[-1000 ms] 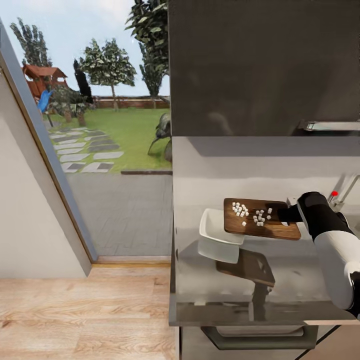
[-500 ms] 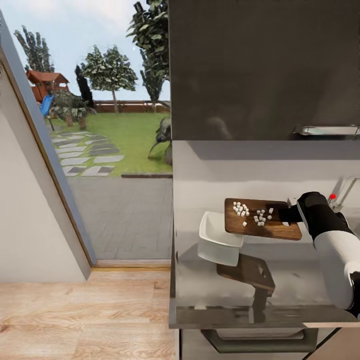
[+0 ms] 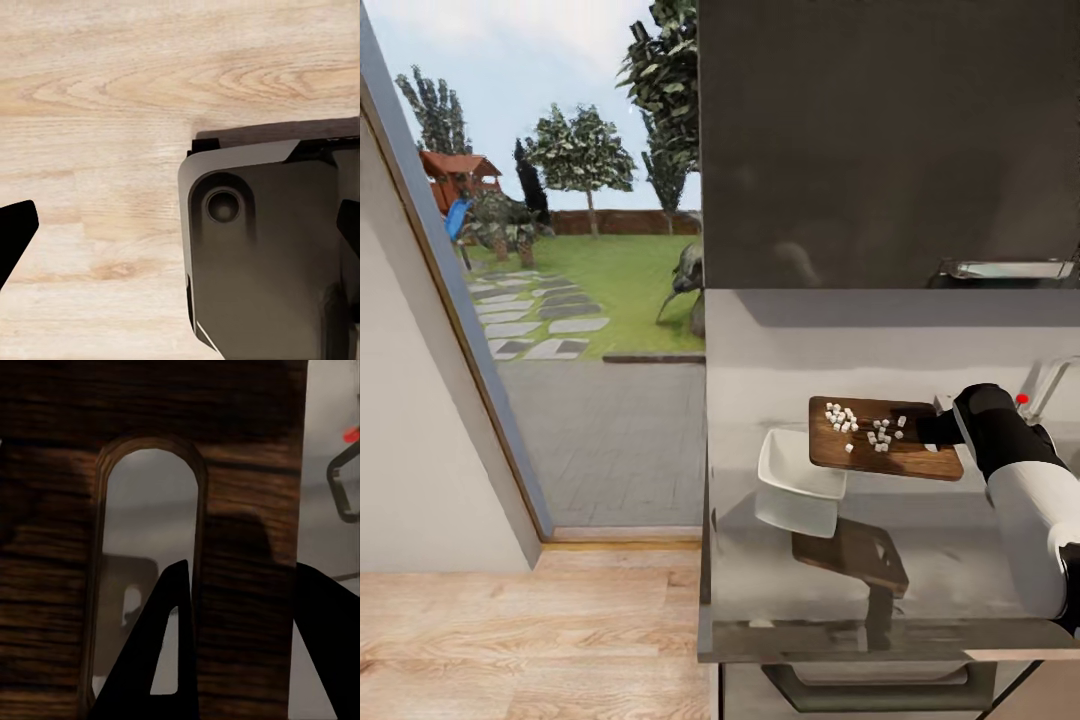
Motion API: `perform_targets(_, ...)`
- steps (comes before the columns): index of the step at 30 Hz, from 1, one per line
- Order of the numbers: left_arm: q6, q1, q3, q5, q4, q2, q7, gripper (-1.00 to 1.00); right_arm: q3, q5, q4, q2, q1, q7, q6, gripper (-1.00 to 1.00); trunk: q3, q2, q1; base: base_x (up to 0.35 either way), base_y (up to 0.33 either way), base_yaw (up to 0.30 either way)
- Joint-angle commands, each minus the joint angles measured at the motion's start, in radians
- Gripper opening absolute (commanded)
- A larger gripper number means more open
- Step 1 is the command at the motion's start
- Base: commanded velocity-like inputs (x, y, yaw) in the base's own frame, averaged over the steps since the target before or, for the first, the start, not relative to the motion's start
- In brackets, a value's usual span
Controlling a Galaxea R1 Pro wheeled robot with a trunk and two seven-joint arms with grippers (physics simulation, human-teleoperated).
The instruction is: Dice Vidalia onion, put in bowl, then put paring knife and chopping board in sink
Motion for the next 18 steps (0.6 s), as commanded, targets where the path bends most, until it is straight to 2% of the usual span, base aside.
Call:
perform_targets(1,-0.007,-0.002,-0.008,0.010,0.004,-0.001,0.000,1.00,-0.003,0.010,-0.001,0.000,-0.001,0.008,0.003,-1.00,-0.001,-0.002,0.001,0.000,0.000,0.000)
perform_targets(10,-0.007,-0.002,-0.008,0.010,0.005,-0.001,0.000,1.00,-0.002,0.010,-0.001,0.005,-0.001,-0.004,0.003,-1.00,0.012,-0.002,0.001,0.000,0.000,0.000)
perform_targets(18,-0.007,-0.002,-0.008,0.010,0.005,-0.001,0.000,1.00,-0.002,0.009,-0.001,0.006,-0.001,-0.035,0.003,-1.00,0.014,-0.002,0.001,0.000,0.000,0.000)
